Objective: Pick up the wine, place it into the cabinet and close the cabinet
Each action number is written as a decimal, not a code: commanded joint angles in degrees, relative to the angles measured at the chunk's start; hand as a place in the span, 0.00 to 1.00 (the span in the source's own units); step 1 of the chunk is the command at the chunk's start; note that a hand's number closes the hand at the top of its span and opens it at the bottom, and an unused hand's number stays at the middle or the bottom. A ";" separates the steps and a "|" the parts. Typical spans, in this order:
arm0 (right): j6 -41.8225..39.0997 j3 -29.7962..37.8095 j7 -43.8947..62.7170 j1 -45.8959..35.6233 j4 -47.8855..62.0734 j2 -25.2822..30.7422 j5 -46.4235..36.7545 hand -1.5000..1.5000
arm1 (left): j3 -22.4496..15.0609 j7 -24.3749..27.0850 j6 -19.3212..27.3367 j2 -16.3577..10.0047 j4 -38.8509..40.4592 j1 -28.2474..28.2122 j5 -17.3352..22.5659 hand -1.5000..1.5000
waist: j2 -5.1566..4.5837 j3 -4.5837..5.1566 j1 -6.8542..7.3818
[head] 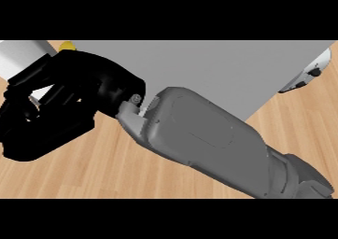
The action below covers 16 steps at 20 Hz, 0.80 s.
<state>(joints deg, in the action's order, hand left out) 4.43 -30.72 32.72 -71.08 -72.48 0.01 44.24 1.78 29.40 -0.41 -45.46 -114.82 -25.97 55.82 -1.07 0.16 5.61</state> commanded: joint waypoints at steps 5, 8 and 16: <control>-4.48 5.63 -13.35 -4.92 19.50 -0.01 -1.41 1.00 | 5.54 -2.56 -2.13 -0.97 1.06 -1.01 3.35 0.00 | 0.37 -0.07 -2.11; -5.69 8.20 -16.67 -5.91 24.75 3.06 -3.07 1.00 | 6.51 -2.59 -3.90 -1.13 1.02 -2.16 3.73 0.00 | 0.28 -0.07 -2.05; -7.03 8.36 -22.45 -3.09 30.46 6.97 -3.54 1.00 | 6.03 -3.42 -3.61 -0.81 -0.75 -1.18 3.56 0.00 | -0.31 -0.08 -2.89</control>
<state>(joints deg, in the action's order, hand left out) -2.67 -26.51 13.26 -76.89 -49.68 -0.03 41.81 7.97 26.16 -3.10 -46.40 -114.50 -27.36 59.10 1.03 1.86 4.59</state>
